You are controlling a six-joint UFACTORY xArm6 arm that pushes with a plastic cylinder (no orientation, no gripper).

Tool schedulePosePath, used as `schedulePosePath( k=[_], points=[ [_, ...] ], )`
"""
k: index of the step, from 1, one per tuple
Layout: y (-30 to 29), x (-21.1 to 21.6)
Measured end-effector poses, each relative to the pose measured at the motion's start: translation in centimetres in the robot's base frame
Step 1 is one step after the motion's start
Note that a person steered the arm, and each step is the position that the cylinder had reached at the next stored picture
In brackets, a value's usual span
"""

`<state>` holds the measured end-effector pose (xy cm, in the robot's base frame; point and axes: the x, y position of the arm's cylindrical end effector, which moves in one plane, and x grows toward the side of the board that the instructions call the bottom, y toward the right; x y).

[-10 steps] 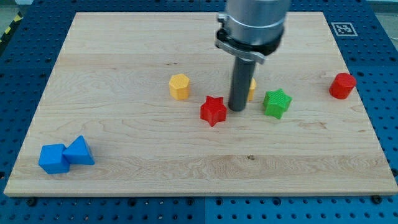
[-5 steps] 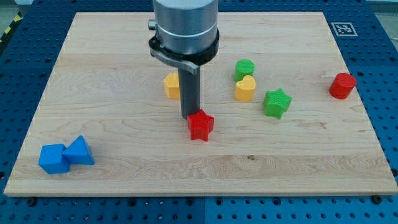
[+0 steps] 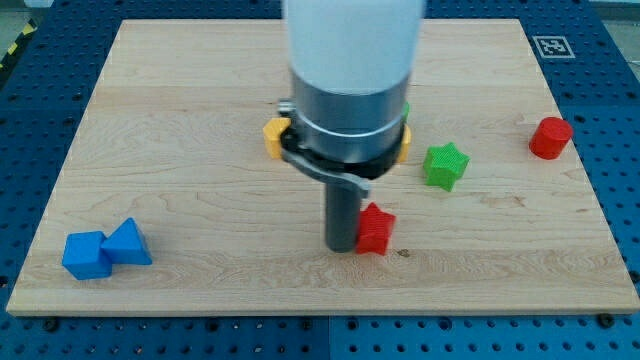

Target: Push the red star closer to the red circle

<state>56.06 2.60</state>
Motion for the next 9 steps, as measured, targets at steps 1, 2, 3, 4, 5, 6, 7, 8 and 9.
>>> schedulePosePath(
  k=[1,2,3,4,5,6,7,8,9],
  points=[
    [3.0,0.0],
    [6.0,-0.2],
    [8.1,-1.0],
    [9.6,-2.0],
    [12.0,-2.9],
    [14.9,-3.2],
    [16.7,-3.5],
    [18.1,-4.9],
    [18.4,-7.6]
  ],
)
